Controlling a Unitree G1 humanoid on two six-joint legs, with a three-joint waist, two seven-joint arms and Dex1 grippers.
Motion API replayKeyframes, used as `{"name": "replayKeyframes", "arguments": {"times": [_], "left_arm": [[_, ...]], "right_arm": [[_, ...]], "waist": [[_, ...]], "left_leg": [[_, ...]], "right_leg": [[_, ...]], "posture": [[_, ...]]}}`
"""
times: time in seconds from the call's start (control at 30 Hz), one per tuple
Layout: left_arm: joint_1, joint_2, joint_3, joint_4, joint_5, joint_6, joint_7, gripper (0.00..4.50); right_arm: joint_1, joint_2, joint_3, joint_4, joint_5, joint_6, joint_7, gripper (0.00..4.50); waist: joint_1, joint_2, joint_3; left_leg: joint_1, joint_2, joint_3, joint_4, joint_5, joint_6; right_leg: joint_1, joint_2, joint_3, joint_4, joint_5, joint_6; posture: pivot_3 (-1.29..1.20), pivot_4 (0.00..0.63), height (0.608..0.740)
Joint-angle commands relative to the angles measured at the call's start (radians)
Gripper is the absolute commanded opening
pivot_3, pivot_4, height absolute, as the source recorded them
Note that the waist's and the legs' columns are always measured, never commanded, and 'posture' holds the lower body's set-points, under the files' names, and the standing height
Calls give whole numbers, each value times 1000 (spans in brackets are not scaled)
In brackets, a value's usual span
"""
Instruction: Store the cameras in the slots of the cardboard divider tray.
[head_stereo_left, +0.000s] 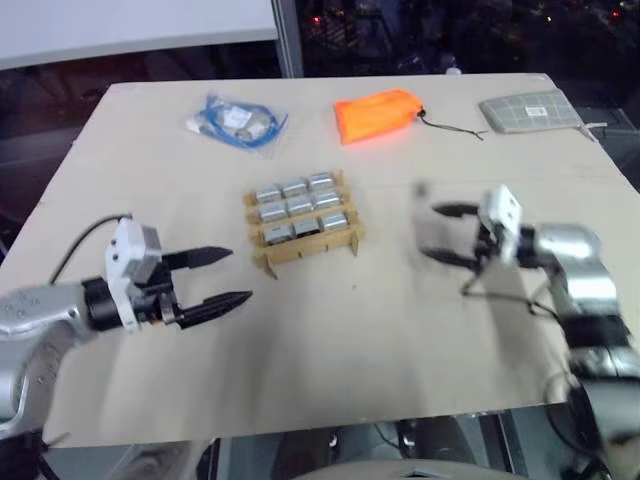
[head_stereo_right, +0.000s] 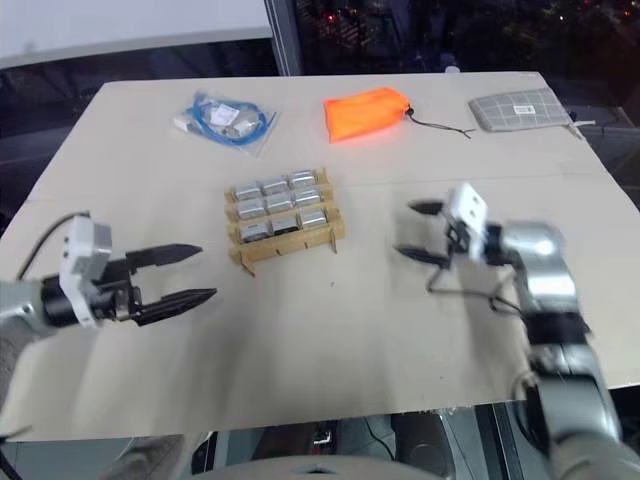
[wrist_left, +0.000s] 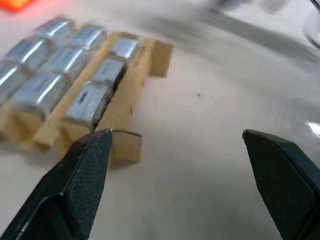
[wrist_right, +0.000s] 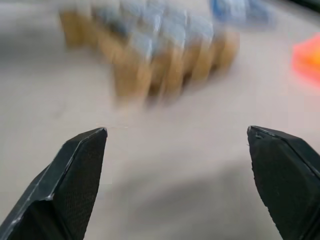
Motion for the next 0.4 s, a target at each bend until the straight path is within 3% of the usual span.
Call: {"name": "replayKeyframes", "arguments": {"times": [0.03, 0.2, 0.4], "left_arm": [[70, -55, -4, -11, 88, -103, 73, 4354], [146, -189, -25, 39, 188, -252, 189, 4354], [195, -261, -60, 79, 247, -389, 222, 4354]], "right_arm": [[139, -31, -89, -187, 66, 85, -91, 4443], [424, -47, -186, -202, 66, 34, -152, 4443], [560, -19, -236, -182, 93, -25, -226, 4443]], "waist": [[-9, -1, 0], [1, -3, -1], [4, -13, -8]], "left_leg": [[2, 0, 2, 1, 0, 0], [18, 1, 2, 1, -2, 3], [19, 2, 2, 2, -2, 3]], "right_leg": [[0, 1, 2, 1, 0, 0], [14, 2, 4, 4, -3, -4], [14, -2, 5, 4, -3, -4]], "posture": [[0, 150, 740], [0, 150, 740], [0, 150, 740]]}}
